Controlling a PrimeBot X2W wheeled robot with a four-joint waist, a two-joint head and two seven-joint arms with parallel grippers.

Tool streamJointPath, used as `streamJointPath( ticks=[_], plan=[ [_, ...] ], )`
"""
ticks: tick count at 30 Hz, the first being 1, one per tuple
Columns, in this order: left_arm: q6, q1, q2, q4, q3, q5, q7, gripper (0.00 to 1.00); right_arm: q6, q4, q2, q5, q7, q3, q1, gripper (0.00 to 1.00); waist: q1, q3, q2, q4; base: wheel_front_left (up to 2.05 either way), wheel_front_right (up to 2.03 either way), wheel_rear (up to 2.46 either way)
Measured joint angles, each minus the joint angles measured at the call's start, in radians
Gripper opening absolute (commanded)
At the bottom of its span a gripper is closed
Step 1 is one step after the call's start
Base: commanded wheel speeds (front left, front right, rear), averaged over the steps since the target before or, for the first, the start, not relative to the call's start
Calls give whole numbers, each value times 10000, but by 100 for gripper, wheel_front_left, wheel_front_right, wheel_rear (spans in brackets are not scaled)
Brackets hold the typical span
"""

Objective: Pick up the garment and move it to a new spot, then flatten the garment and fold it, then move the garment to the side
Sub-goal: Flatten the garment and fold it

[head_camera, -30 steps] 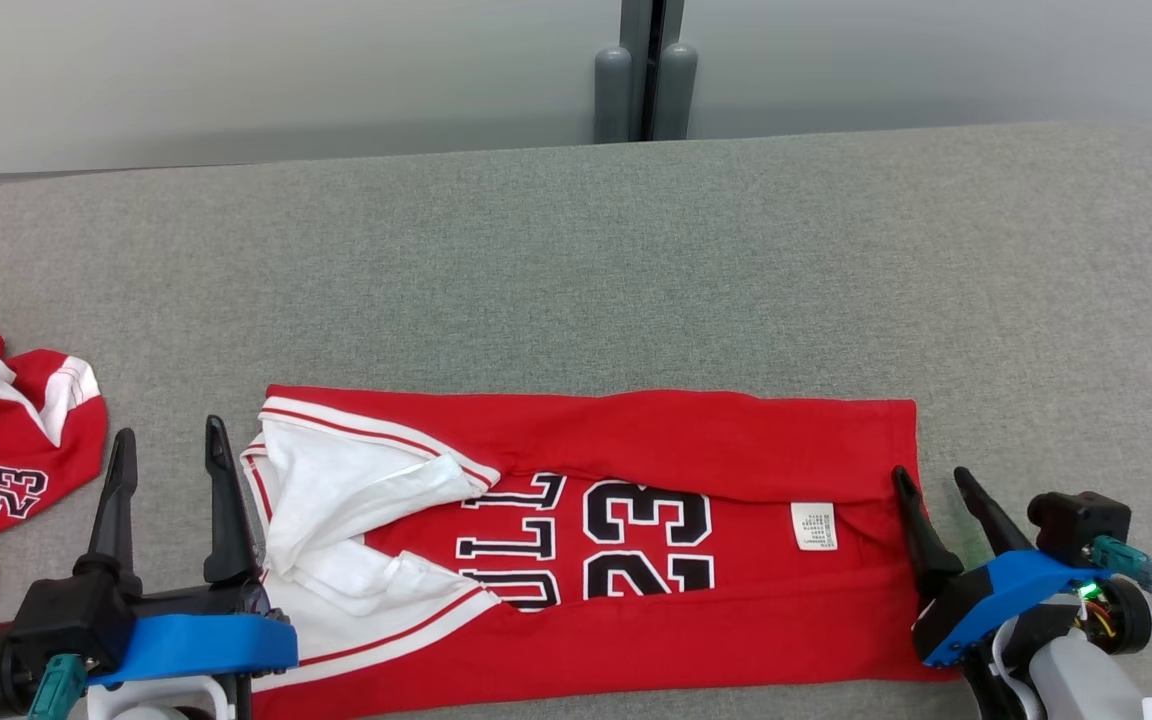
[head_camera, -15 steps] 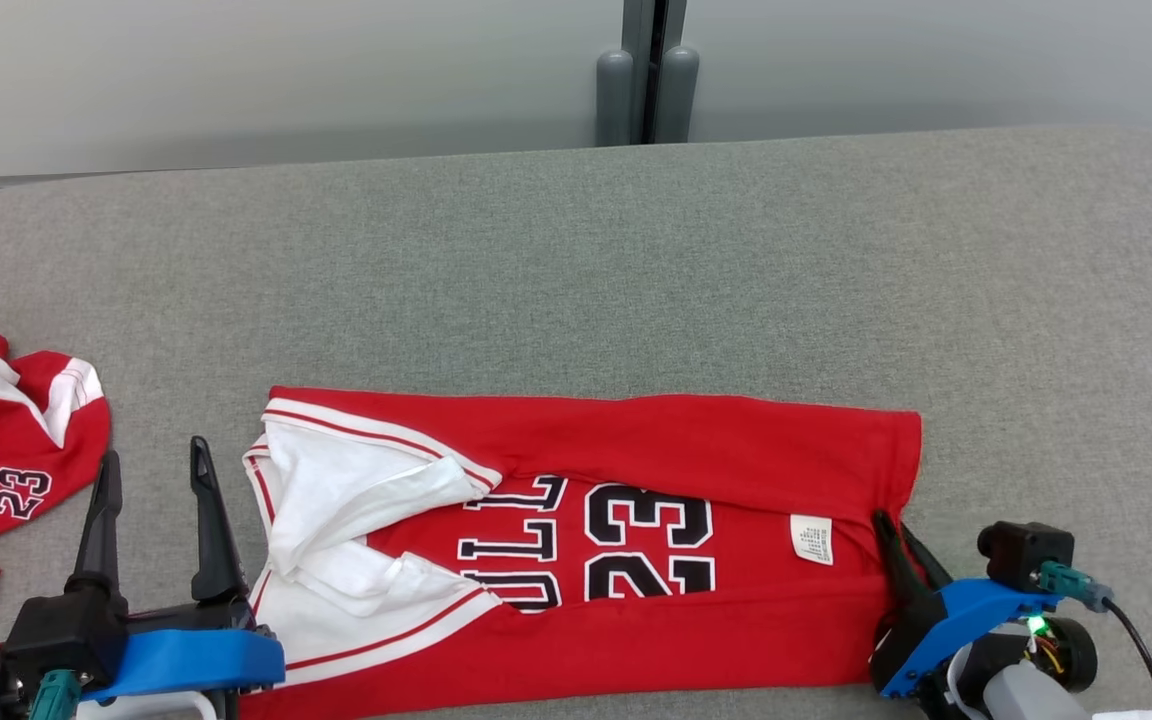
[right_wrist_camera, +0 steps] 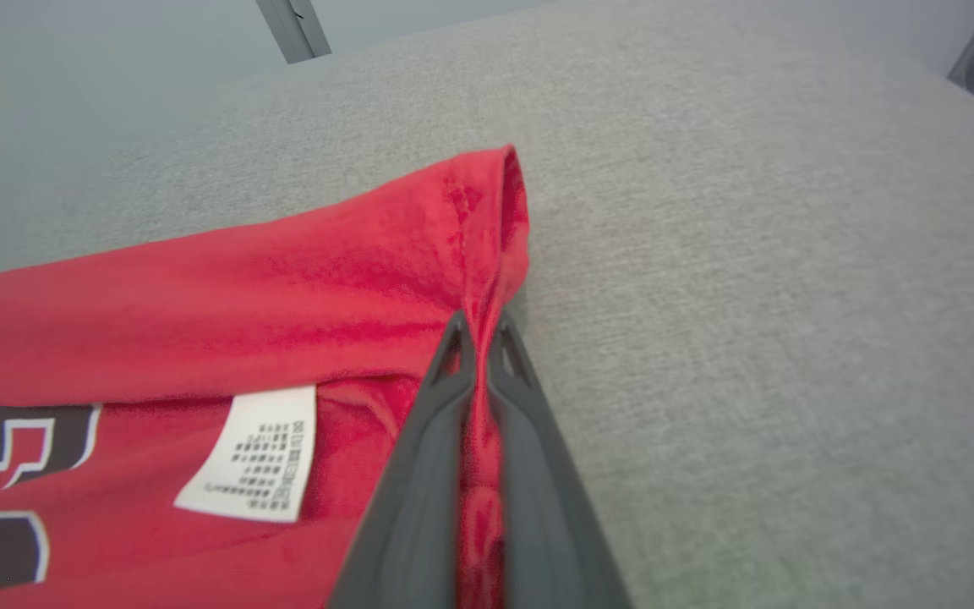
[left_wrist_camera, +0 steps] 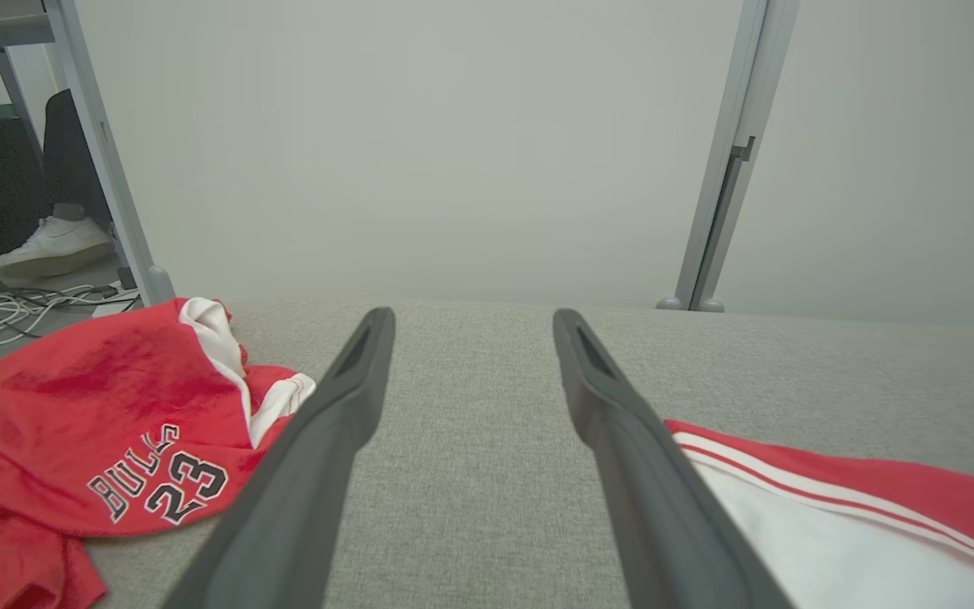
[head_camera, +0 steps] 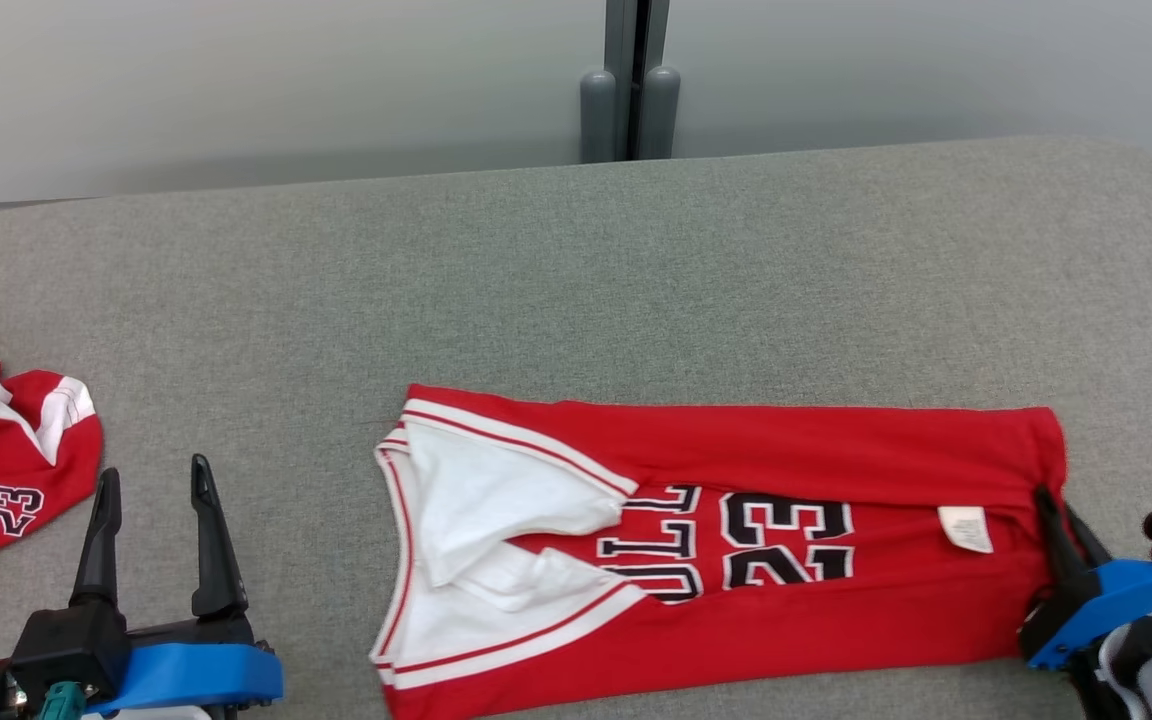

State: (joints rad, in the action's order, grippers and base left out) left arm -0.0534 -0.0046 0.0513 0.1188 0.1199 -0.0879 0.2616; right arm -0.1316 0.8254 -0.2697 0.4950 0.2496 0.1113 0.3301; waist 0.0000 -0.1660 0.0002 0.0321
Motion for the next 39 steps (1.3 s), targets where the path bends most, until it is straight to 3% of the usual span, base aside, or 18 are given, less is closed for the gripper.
streamJointPath(
  ticks=[5,11,20,30,39],
  plan=[
    [2,67,0,38,-23,-58,0,100,2,199,-794,-205,46,-543,125,0,0,110,0,30,0,0,0],
    [86,194,-2,40,-33,-165,0,100,6,-13,-826,-384,25,-472,154,0,-1,214,0,83,0,0,0],
    [174,323,-2,46,-104,-226,0,100,10,-1511,63,-384,-123,198,-150,0,0,348,0,173,0,0,0],
    [219,382,-4,178,-374,-251,0,100,10,-3225,1198,-658,-817,1766,-266,0,0,511,0,77,0,0,0],
    [219,394,-4,201,-476,-351,0,100,10,-3601,1845,-558,-1078,2924,48,0,-1,463,-1,-214,0,0,0]
  ],
)
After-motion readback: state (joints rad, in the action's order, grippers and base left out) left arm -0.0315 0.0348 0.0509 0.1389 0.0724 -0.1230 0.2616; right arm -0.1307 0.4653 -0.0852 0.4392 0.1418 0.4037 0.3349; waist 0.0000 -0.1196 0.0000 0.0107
